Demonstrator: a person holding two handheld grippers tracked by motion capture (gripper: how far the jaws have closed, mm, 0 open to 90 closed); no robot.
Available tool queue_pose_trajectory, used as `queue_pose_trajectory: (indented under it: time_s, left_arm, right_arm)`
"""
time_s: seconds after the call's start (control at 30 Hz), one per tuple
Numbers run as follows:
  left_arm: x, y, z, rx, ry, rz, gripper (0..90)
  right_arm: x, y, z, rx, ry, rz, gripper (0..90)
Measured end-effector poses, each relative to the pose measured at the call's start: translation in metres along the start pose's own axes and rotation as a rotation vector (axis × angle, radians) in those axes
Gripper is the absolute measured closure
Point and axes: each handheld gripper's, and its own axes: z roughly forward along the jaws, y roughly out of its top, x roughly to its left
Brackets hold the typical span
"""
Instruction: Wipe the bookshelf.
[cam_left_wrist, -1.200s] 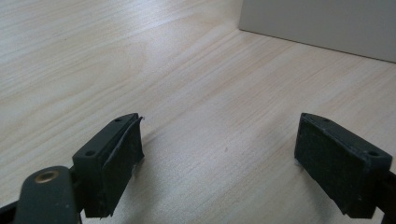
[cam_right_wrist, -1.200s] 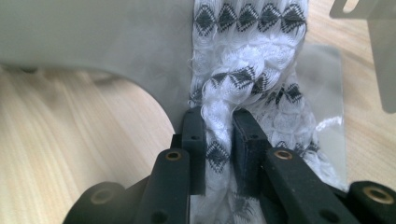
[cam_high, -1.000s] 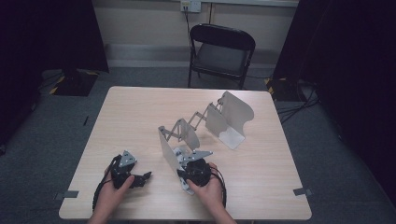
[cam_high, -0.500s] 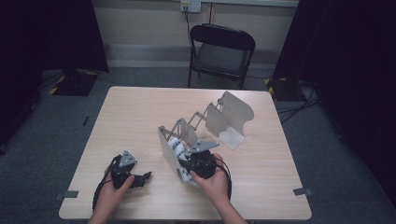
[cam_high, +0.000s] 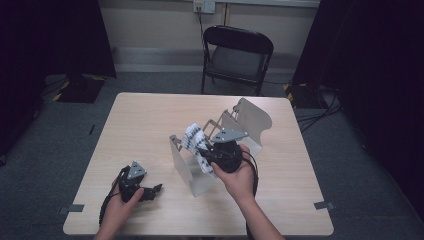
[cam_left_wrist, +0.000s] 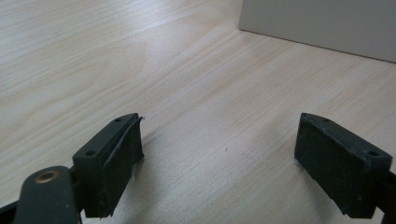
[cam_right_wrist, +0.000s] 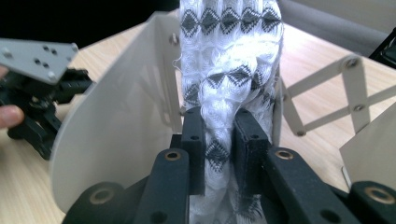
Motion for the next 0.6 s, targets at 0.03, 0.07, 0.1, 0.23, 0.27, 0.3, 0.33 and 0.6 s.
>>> queue_pose_trajectory:
  time_s: [0.03,0.07,0.1,0.23,0.27,0.3,0.33,0.6]
  left_arm:
    - [0.000,0.000,0.000,0.000,0.001,0.000,14.8]
    - [0.000,0.000,0.000,0.001,0.001,0.000,14.7]
    - [0.000,0.000,0.000,0.001,0.001,0.000,14.7]
    - [0.000,0.000,0.000,0.001,0.001,0.000,14.7]
    - [0.000,0.000,0.000,0.000,0.001,0.000,14.7]
    - [0.000,0.000,0.000,0.001,0.001,0.000,14.7]
    - [0.000,0.000,0.000,0.001,0.001,0.000,14.7]
    - [0.000,0.000,0.000,0.001,0.001,0.001,14.7]
  right_arm:
    - [0.000,-0.002,0.002,0.008,-0.003,-0.003,77.1]
    - [0.000,-0.004,0.004,0.013,-0.003,-0.003,77.2]
    - [0.000,-0.008,0.007,0.021,-0.001,0.003,77.2]
    - [-0.002,-0.019,0.013,0.044,0.004,0.023,77.2]
    - [-0.003,-0.021,0.015,0.048,0.002,0.029,77.2]
    - [-0.003,-0.024,0.016,0.055,0.004,0.032,77.2]
    - [-0.004,-0.027,0.018,0.061,0.004,0.035,77.2]
    - [-0.007,-0.045,0.028,0.083,0.009,0.078,77.2]
